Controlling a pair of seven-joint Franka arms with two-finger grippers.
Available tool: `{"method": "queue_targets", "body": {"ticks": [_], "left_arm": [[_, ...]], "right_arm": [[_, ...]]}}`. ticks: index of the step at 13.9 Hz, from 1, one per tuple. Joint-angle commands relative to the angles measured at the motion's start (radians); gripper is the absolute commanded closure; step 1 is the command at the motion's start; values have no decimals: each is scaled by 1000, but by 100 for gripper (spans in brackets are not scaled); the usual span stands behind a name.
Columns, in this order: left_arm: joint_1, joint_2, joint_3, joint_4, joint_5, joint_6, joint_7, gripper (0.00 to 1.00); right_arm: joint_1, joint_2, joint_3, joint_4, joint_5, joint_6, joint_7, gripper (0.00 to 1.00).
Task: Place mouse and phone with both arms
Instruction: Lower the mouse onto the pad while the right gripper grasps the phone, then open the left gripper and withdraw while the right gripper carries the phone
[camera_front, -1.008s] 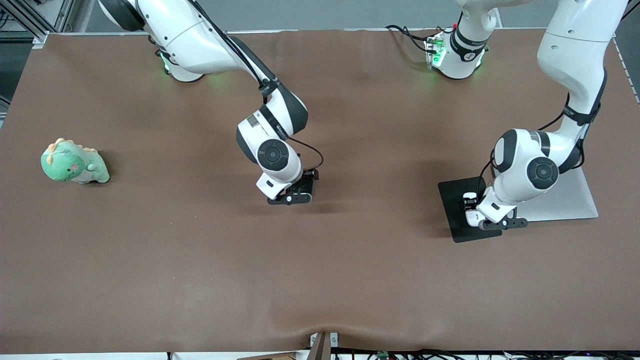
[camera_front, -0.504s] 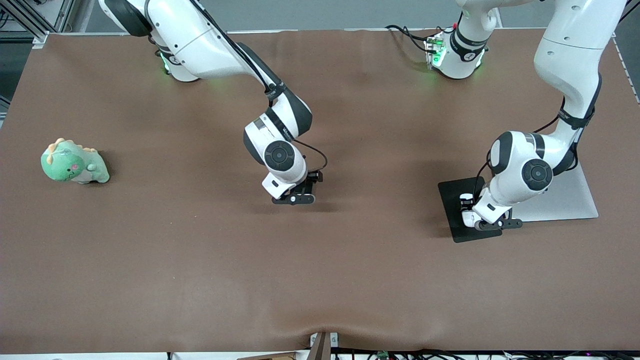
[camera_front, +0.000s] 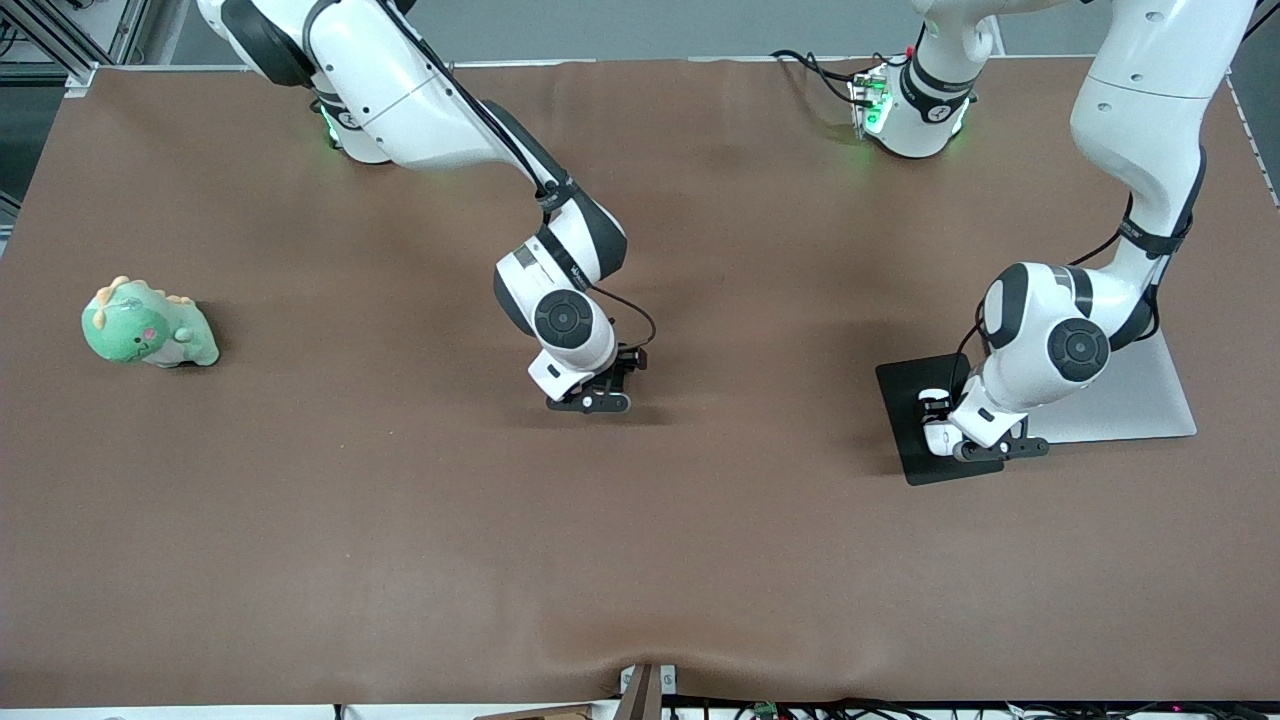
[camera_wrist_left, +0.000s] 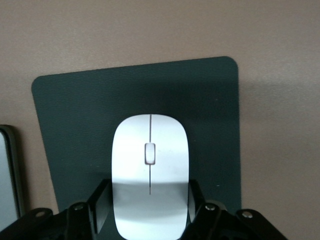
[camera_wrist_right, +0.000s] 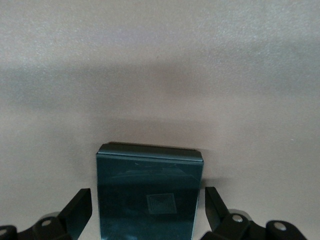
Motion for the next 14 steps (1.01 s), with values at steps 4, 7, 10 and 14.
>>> {"method": "queue_targets", "body": {"ticks": [4,7,10,14], "left_arm": [[9,-1,-6,0,30,14,6,0],[-2,-33,-11,15,30,4,-4,0],[0,-115,-46,27,30,-79,1,0],[3,-217,-60,145,30,-311,4,0]], "right_arm": [[21,20,-10,34,-8,-1,28,92],[17,9,-14,74,-14,-35,25,100],[-5,-8,-13,137,-8,-167,29,100],[-92,-60,-14,127,-11,-240,97,100]]}}
